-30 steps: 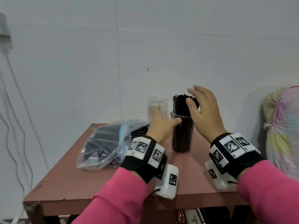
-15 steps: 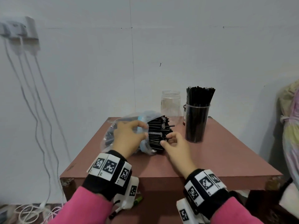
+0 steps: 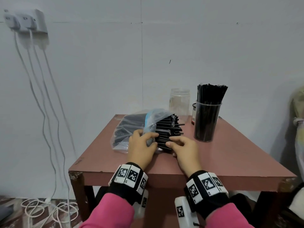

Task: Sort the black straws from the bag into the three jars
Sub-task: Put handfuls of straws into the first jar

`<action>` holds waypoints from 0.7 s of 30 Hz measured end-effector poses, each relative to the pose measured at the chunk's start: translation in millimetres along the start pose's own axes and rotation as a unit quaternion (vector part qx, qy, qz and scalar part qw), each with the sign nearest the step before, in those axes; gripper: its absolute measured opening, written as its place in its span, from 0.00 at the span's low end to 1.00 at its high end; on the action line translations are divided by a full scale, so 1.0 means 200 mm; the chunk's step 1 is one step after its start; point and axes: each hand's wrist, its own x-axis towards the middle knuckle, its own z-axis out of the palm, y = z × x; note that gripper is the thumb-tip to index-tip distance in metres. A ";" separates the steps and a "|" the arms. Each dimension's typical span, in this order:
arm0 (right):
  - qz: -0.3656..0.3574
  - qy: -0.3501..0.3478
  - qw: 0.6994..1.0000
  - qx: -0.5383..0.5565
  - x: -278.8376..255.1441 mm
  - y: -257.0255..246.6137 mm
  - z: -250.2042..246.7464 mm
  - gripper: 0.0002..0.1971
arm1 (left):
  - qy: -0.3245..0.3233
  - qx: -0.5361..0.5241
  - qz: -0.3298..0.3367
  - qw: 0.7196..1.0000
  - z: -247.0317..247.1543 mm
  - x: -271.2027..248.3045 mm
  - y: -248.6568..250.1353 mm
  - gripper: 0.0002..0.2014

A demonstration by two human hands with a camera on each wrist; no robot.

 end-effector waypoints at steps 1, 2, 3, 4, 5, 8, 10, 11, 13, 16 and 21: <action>0.004 0.014 1.000 0.017 0.00 0.01 0.00 0.09 | 0.003 -0.015 -0.002 1.000 0.00 0.00 -0.01 0.18; 0.008 0.031 0.999 0.026 0.00 0.02 0.00 0.09 | 0.004 -0.020 -0.001 1.000 0.01 0.01 -0.01 0.19; 0.012 0.044 0.999 0.028 0.00 0.02 -0.01 0.08 | 0.007 -0.014 0.003 1.000 0.01 0.01 -0.02 0.19; 0.020 0.052 0.998 0.029 0.01 0.03 -0.01 0.07 | 0.006 0.000 0.007 1.000 0.01 0.01 -0.03 0.19; 0.025 0.048 0.998 0.037 0.01 0.03 -0.01 0.05 | 0.002 0.018 0.012 1.000 0.01 0.01 -0.03 0.19; 0.029 -0.011 0.998 0.056 0.01 0.03 0.00 0.11 | -0.040 0.093 0.015 0.995 0.00 0.00 -0.01 0.20; 0.021 -0.036 0.998 0.035 0.01 0.02 0.00 0.14 | -0.083 0.155 0.014 0.984 -0.01 -0.01 0.01 0.22; 0.024 -0.039 0.998 0.040 0.01 0.01 0.00 0.13 | -0.100 0.176 0.015 0.979 -0.02 -0.01 0.02 0.23; 0.031 -0.026 0.998 0.053 0.01 0.02 -0.01 0.12 | -0.119 0.193 0.016 0.974 -0.02 -0.02 0.03 0.26; 0.042 0.010 0.997 0.066 0.01 0.04 -0.01 0.10 | -0.113 0.195 0.004 0.974 -0.01 -0.01 0.02 0.28; 0.039 0.059 0.994 0.081 0.01 0.04 -0.01 0.04 | -0.074 0.191 -0.009 0.979 0.00 -0.01 0.01 0.27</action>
